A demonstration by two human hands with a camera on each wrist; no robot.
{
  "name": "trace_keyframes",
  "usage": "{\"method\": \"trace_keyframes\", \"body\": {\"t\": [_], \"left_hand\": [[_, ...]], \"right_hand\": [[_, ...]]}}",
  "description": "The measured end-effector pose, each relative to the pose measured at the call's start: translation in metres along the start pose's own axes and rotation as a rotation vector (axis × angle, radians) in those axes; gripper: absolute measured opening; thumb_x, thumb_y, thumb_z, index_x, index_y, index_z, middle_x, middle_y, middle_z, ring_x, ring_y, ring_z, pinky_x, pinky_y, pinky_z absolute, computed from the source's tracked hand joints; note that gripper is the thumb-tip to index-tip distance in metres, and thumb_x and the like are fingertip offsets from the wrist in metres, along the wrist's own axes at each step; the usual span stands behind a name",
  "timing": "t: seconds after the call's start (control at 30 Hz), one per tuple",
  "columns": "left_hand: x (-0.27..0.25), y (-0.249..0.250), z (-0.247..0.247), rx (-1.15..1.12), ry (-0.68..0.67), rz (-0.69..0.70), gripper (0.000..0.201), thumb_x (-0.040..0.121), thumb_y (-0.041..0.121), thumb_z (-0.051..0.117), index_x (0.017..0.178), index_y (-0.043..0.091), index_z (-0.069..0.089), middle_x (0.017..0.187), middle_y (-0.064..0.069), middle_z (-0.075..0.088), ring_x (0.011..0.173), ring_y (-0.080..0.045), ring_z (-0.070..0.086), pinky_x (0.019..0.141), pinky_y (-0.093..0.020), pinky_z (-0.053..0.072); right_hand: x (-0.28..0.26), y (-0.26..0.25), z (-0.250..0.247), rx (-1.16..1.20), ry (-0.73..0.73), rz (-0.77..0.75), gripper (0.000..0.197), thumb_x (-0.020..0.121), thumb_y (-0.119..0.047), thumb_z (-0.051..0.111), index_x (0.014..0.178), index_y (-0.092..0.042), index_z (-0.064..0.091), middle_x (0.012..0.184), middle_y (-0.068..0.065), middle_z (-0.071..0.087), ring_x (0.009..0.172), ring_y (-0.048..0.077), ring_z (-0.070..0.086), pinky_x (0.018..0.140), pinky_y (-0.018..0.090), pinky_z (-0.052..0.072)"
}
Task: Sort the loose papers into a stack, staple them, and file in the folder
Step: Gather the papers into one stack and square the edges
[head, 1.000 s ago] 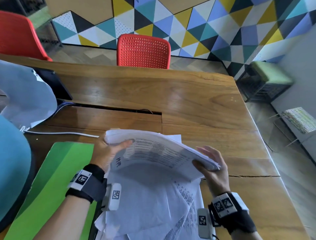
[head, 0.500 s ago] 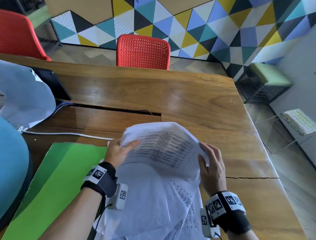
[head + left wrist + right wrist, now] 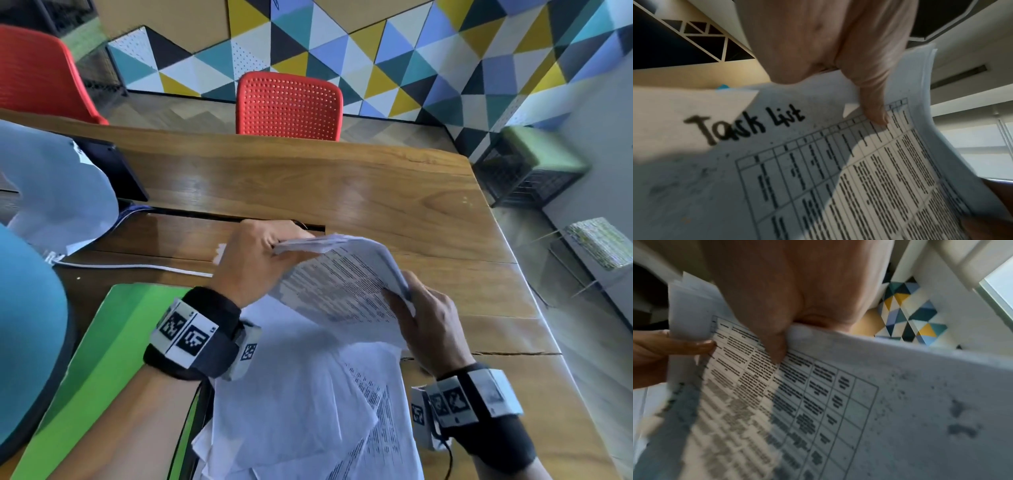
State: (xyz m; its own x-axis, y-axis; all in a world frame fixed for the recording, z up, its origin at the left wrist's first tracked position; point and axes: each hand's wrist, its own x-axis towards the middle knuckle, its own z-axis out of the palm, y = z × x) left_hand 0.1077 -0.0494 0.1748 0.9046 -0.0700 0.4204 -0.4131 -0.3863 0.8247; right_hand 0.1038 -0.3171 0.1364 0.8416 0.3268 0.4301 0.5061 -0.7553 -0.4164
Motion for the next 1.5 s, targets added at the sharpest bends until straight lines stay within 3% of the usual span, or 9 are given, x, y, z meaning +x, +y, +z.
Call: {"method": "trace_keyframes", "body": {"t": [0.1, 0.23, 0.37, 0.5, 0.73, 0.87, 1.13, 1.27, 1.5], "left_hand": [[-0.005, -0.011, 0.0, 0.044, 0.165, -0.097, 0.025, 0.079, 0.033, 0.077, 0.102, 0.024, 0.072, 0.096, 0.013, 0.07, 0.092, -0.002, 0.061, 0.078, -0.015, 0.045], [-0.046, -0.076, -0.003, -0.049, 0.435, -0.636, 0.046, 0.071, 0.038, 0.08, 0.108, 0.021, 0.059, 0.102, 0.005, 0.063, 0.103, -0.016, 0.061, 0.093, -0.032, 0.048], [-0.112, -0.115, 0.007, 0.236, 0.237, -1.209, 0.056, 0.075, 0.037, 0.076, 0.108, -0.005, 0.058, 0.112, -0.023, 0.065, 0.104, -0.039, 0.062, 0.089, -0.044, 0.049], [-0.149, -0.122, 0.021, 0.22, 0.179, -1.448, 0.075, 0.077, 0.033, 0.078, 0.13, -0.009, 0.046, 0.132, -0.027, 0.057, 0.116, -0.04, 0.059, 0.093, -0.041, 0.051], [-0.154, -0.12, 0.034, 0.291, 0.153, -1.471, 0.086, 0.074, 0.036, 0.078, 0.136, -0.01, 0.041, 0.138, -0.027, 0.05, 0.123, -0.039, 0.054, 0.093, -0.041, 0.049], [-0.159, -0.116, 0.036, 0.362, 0.171, -1.512, 0.084, 0.073, 0.043, 0.078, 0.13, -0.01, 0.046, 0.133, -0.026, 0.049, 0.122, -0.039, 0.05, 0.088, -0.039, 0.047], [-0.166, -0.11, 0.047, 0.318, 0.237, -1.129, 0.031, 0.081, 0.023, 0.075, 0.068, 0.007, 0.053, 0.071, -0.012, 0.058, 0.07, -0.028, 0.055, 0.065, -0.032, 0.041], [-0.163, -0.104, 0.052, 0.174, 0.117, -1.12, 0.02, 0.084, 0.018, 0.074, 0.083, -0.001, 0.067, 0.086, -0.017, 0.071, 0.082, -0.029, 0.066, 0.072, -0.032, 0.049], [-0.117, -0.056, -0.03, 0.402, 0.362, -0.953, 0.031, 0.087, 0.02, 0.064, 0.096, -0.009, 0.065, 0.102, -0.032, 0.068, 0.087, -0.041, 0.062, 0.071, -0.035, 0.039]], "right_hand": [[-0.005, 0.004, -0.004, 0.055, 0.113, 0.072, 0.01, 0.091, -0.017, 0.06, 0.081, -0.015, 0.06, 0.054, -0.008, 0.04, 0.053, 0.015, 0.042, 0.046, 0.019, 0.03], [-0.023, 0.029, -0.017, 0.16, 0.196, 0.426, 0.014, 0.089, -0.013, 0.061, 0.08, -0.024, 0.06, 0.052, 0.0, 0.043, 0.047, 0.008, 0.041, 0.044, 0.014, 0.03], [-0.059, 0.058, -0.007, 0.201, 0.17, 0.718, 0.006, 0.09, -0.009, 0.064, 0.086, -0.013, 0.064, 0.055, 0.003, 0.049, 0.045, 0.009, 0.044, 0.041, 0.015, 0.034], [-0.092, 0.077, 0.022, 0.172, 0.123, 0.875, 0.015, 0.09, -0.016, 0.063, 0.099, -0.006, 0.069, 0.065, 0.013, 0.057, 0.059, 0.03, 0.05, 0.056, 0.033, 0.043], [-0.109, 0.087, 0.055, 0.141, 0.077, 0.978, 0.028, 0.092, -0.017, 0.061, 0.115, -0.002, 0.066, 0.09, 0.031, 0.067, 0.081, 0.044, 0.061, 0.074, 0.041, 0.047], [-0.114, 0.091, 0.056, 0.206, 0.082, 1.056, 0.027, 0.093, -0.017, 0.06, 0.114, 0.0, 0.065, 0.086, 0.024, 0.062, 0.07, 0.035, 0.055, 0.067, 0.033, 0.041], [-0.121, 0.091, 0.061, 0.449, 0.09, 1.01, 0.023, 0.092, -0.009, 0.064, 0.112, 0.001, 0.066, 0.085, 0.013, 0.064, 0.074, 0.027, 0.057, 0.065, 0.028, 0.043], [-0.122, 0.091, 0.06, 0.508, 0.046, 0.98, 0.017, 0.092, -0.005, 0.063, 0.108, 0.0, 0.066, 0.078, 0.001, 0.064, 0.07, 0.016, 0.055, 0.062, 0.025, 0.043], [-0.122, 0.097, 0.058, 0.522, 0.047, 0.957, 0.011, 0.092, -0.008, 0.062, 0.102, -0.011, 0.065, 0.088, 0.011, 0.066, 0.071, 0.022, 0.057, 0.063, 0.027, 0.045]]}}
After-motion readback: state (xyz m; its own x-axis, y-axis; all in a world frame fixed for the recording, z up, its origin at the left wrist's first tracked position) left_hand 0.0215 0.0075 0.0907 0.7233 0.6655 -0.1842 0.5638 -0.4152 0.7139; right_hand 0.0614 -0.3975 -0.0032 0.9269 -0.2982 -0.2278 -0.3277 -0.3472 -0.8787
